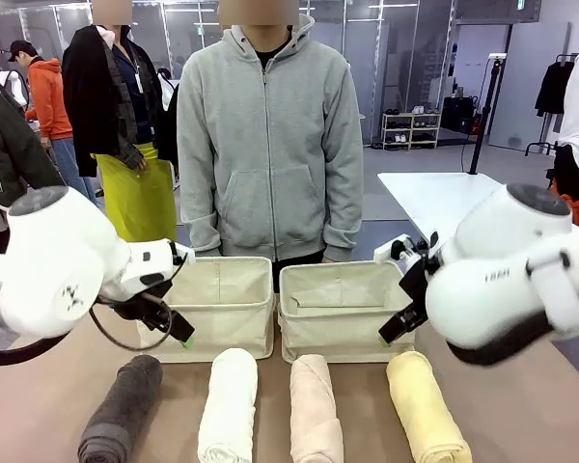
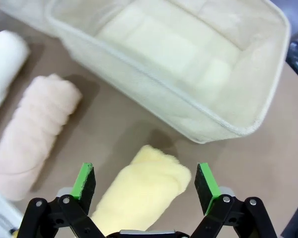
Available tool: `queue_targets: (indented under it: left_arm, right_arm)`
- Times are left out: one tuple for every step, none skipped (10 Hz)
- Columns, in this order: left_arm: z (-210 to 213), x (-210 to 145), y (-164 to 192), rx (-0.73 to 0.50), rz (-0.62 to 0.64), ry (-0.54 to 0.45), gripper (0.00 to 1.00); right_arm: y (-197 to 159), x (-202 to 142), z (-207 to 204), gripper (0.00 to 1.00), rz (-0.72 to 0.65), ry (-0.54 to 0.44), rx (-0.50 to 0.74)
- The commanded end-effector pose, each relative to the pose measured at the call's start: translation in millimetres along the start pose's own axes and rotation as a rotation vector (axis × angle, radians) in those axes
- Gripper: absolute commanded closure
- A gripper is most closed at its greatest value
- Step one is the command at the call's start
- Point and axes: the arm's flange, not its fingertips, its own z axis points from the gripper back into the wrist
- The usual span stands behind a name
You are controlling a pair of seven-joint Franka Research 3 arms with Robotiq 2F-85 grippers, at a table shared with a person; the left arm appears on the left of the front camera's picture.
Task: Divide the towels into two baskets.
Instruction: Pick up one hotel-folded towel and place it in the Fabric basket indicated by the person.
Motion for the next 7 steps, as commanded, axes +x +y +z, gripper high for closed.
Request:
queue_targets:
  left_arm:
    - [23,1,37,-0.255,0.122,0.016,0.00]
    - [23,-3,49,-0.391,0.197,-0.018,0.00]
    - [22,-10,61,-0.478,0.266,-0.064,0.00]
    - [22,-20,73,-0.575,0.335,-0.121,0.00]
    - [23,-33,85,-0.673,0.404,-0.178,0.00]
    - [26,-52,100,-0.743,0.467,-0.237,0.00]
    - [33,-79,118,-0.803,0.531,-0.316,0.00]
  right_arm:
    - [-37,9,26,0.00,-0.117,0.037,0.248]
    - [-48,7,25,0.00,-0.200,0.031,0.346]
    - [-56,2,25,0.00,-0.259,0.009,0.458]
    - [-66,-7,28,0.00,-0.319,-0.023,0.589]
    - [-83,-20,32,0.00,-0.392,-0.063,0.684]
    - [-104,-39,33,0.00,-0.471,-0.109,0.811]
    - [-127,-64,39,0.00,-0.546,-0.147,0.879]
